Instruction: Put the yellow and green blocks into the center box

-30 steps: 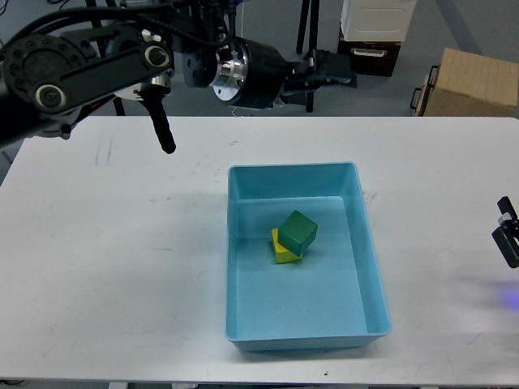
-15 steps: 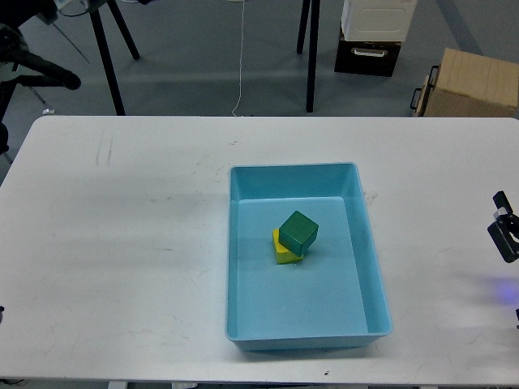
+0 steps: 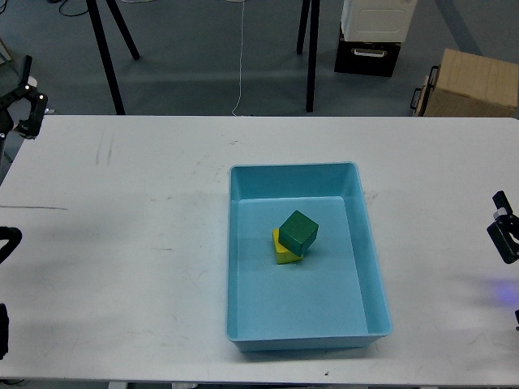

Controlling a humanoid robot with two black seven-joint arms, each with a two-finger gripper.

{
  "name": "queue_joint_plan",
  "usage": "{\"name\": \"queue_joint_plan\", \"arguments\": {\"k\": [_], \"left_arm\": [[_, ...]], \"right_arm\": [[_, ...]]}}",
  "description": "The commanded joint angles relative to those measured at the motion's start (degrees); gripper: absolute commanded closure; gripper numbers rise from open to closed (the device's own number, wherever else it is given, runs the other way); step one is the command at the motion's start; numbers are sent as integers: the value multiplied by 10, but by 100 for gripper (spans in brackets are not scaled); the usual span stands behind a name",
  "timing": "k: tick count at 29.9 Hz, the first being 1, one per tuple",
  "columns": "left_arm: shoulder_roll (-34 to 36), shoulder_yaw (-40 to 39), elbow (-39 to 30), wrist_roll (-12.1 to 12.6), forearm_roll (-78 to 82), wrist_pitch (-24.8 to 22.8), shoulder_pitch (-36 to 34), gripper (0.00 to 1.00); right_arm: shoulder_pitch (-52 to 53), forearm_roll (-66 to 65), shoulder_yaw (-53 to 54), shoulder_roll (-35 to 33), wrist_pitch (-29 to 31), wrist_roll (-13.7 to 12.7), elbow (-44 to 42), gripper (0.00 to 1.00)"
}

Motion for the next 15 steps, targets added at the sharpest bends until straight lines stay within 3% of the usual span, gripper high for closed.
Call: {"name": "queue_joint_plan", "arguments": {"k": [1,10,15], "left_arm": [[-5,1,-60,3,-45,0,101,5],[-5,68,-66,2,-244,0,314,1],[-5,154,-68,-5,-255,0,358,0]], "right_arm": [[-42,-1,-8,-1,0,-3,2,1],[-124,-1,-44,3,0,-4,5,1],[-137,-2,-48,3,0,-4,29,1]]}}
